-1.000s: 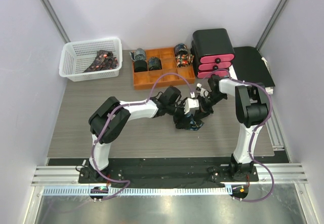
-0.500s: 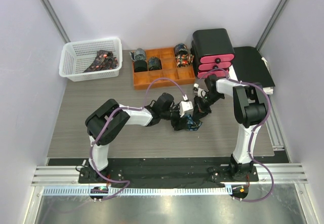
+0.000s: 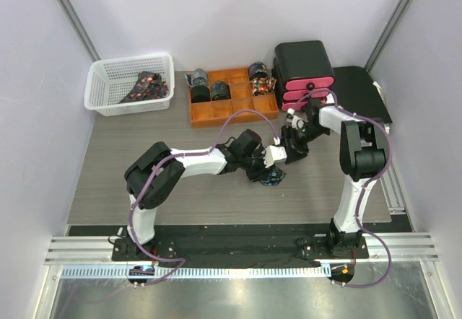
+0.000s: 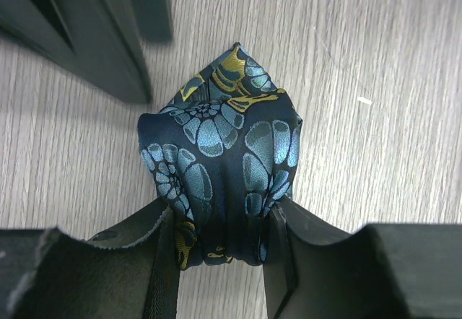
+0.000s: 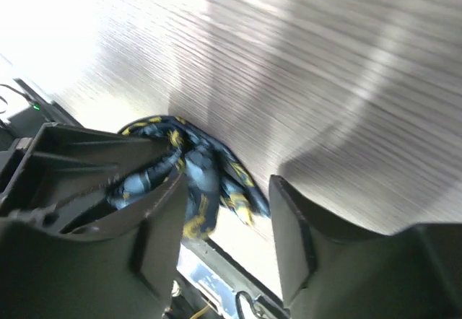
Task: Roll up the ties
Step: Roll the tie at the center of the board, then pick up the tie at the center of the board.
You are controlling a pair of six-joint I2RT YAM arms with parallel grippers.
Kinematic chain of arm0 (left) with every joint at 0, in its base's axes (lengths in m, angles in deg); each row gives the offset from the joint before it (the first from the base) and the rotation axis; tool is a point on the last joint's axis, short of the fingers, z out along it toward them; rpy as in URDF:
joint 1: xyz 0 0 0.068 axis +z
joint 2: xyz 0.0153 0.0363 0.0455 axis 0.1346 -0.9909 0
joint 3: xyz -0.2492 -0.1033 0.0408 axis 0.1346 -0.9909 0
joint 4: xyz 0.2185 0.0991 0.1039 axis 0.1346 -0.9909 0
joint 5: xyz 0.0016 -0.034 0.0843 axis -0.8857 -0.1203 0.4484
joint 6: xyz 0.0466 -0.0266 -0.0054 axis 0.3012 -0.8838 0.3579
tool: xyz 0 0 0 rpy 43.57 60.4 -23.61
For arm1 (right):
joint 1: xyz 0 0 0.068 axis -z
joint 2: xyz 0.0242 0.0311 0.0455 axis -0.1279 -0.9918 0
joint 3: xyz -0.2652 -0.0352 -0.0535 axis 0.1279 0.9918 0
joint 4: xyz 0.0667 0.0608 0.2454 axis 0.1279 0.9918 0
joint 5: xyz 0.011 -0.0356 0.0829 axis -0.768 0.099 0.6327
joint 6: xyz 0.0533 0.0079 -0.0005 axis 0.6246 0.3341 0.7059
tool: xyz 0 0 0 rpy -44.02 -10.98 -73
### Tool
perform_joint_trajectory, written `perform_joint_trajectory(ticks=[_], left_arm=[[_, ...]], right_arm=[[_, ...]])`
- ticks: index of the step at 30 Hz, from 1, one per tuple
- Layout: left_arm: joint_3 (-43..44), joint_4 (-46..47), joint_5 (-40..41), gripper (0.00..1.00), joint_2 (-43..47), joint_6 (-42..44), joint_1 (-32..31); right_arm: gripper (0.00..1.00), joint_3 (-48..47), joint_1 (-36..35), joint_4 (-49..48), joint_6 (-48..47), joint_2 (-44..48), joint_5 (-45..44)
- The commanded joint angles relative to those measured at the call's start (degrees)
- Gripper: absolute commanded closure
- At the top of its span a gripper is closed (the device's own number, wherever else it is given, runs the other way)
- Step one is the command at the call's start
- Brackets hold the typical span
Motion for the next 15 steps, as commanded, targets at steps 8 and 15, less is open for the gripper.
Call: perform_joint_trajectory(ticks=[8, 15], left_arm=[[5.6, -22.2, 9.1, 0.93, -6.2, -0.8, -1.8], [6.4, -22.2, 8.8, 0.94, -7.5, -1.3, -1.8]], right_arm=[[0.02, 11.2, 5.8, -4.2, 3.1, 9.3, 11.9], [0.00, 21.7, 5.7, -17.9, 9.5, 12.8, 8.3]])
